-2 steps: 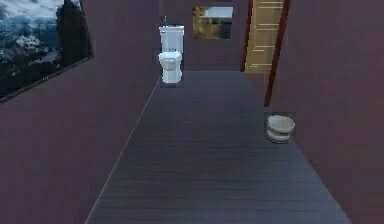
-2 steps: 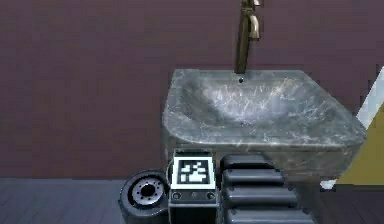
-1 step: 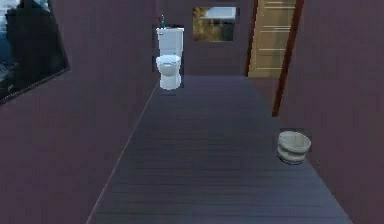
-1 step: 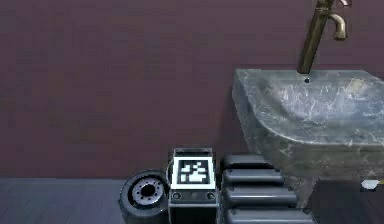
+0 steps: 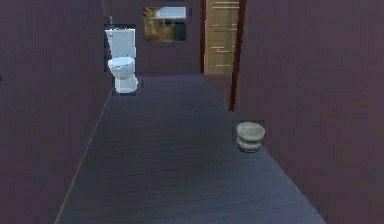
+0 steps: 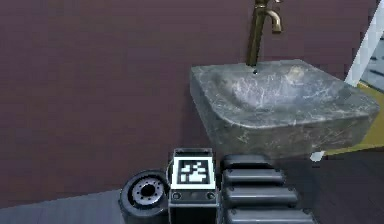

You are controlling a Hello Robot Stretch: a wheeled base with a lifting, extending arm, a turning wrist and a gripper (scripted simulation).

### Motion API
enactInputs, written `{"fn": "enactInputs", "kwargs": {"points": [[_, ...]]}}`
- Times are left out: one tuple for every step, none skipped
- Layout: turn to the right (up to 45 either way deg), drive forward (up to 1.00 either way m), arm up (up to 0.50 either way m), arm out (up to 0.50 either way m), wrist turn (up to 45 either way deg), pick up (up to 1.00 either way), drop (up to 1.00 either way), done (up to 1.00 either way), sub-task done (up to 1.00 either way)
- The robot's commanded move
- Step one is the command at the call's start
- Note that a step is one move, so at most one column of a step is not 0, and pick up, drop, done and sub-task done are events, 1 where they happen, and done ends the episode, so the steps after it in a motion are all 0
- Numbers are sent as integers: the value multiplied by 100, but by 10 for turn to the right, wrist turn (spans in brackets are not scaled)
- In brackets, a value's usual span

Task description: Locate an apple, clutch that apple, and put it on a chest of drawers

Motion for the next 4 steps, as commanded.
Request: {"fn": "enactInputs", "kwargs": {"points": [[0, 100, 0, 0, 0, 0, 0, 0, 0], [0, 100, 0, 0, 0, 0, 0, 0, 0], [-60, 0, 0, 0, 0, 0, 0, 0, 0], [0, 100, 0, 0, 0, 0, 0, 0, 0]]}}
